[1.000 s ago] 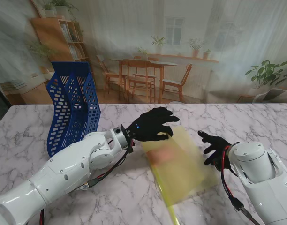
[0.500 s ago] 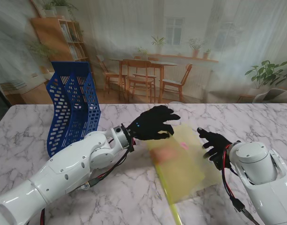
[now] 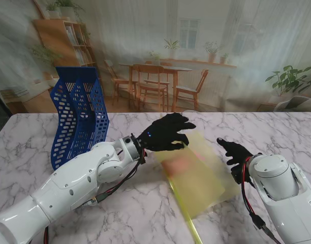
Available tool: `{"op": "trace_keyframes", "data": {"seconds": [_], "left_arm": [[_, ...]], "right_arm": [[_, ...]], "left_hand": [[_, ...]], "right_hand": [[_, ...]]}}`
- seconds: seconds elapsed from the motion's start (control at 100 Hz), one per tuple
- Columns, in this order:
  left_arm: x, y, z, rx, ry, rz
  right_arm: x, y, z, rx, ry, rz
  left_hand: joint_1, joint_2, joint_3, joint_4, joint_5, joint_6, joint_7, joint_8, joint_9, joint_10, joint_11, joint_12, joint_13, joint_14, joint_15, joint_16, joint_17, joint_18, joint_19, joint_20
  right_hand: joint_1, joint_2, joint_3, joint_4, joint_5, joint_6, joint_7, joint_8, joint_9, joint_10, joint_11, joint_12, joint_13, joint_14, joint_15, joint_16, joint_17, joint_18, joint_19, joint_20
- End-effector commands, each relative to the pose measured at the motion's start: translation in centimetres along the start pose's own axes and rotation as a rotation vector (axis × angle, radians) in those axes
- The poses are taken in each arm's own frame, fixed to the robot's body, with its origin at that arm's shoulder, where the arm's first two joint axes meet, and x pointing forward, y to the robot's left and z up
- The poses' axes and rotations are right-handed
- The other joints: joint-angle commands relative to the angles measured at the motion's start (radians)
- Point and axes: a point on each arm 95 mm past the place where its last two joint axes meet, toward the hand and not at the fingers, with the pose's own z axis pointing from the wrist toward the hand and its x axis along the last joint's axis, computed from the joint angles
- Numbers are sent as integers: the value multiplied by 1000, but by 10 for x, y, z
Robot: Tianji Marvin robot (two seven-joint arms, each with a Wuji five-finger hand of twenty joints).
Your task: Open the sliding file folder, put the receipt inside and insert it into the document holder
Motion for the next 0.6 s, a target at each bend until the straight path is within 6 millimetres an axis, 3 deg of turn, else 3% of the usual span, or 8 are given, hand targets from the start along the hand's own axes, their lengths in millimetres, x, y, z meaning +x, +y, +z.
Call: {"op": "trace_keyframes", "data": {"seconds": [0.0,0.13,0.25,0.4,0.51,0.52,0.59], "left_arm": [[1,-1,1,-5,0,4],[1,0,2,-4,-1,0],[1,-1,3,-3,-4,-1],[1,1,3,-11,-8,-5],[1,4,6,-19,-11,-14],[1,5,7,-20,-11,-15],[1,7,8,-22,-15,-21]], "right_arm": [[-5,-2,2,30,-25,8],[-5,-6,4,69,-49,18],[-4,-8,4,107,-51,50],[1,-13,1,140,-27,64],[7,-17,-3,162,10,84],[8,-17,-3,163,14,85],[11,-19,-7,167,46,93]], "left_hand": [[55,63,-5,3,2,-2,51,30,10,-22,3,7,15,1,15,10,-8,-31,16,7],[54,62,-5,2,2,-3,51,30,9,-22,2,7,15,1,16,10,-7,-31,15,7],[54,62,-5,3,2,-2,50,30,10,-22,3,7,15,1,16,10,-7,-32,16,7],[54,63,-5,3,2,-2,50,30,9,-22,2,7,14,1,16,10,-7,-32,15,7],[54,63,-5,3,2,-1,50,30,8,-20,2,7,14,2,16,10,-8,-32,15,7],[55,63,-5,3,1,-2,50,30,5,0,1,7,14,2,15,10,-7,-32,15,7],[54,63,-5,3,2,0,49,30,7,-15,1,7,13,1,15,10,-7,-31,15,7]], "right_hand": [[-24,27,-22,13,8,17,-12,-24,31,17,2,-1,62,19,-2,-2,40,9,43,18],[-44,39,-20,11,36,25,-15,-34,125,51,11,7,193,81,77,17,134,67,147,28],[-47,41,-17,11,68,37,1,-36,282,99,39,25,415,131,249,77,297,150,333,59],[-47,39,-17,12,107,66,28,-47,458,130,94,51,597,140,417,130,454,181,485,123],[-40,40,-15,13,112,71,47,-60,536,132,136,69,662,137,509,161,504,178,547,156],[-39,39,-15,13,112,71,49,-61,543,133,140,71,668,138,518,165,506,179,550,158],[-39,41,-15,14,109,68,53,-66,562,132,148,73,682,136,540,171,516,179,556,162]]}}
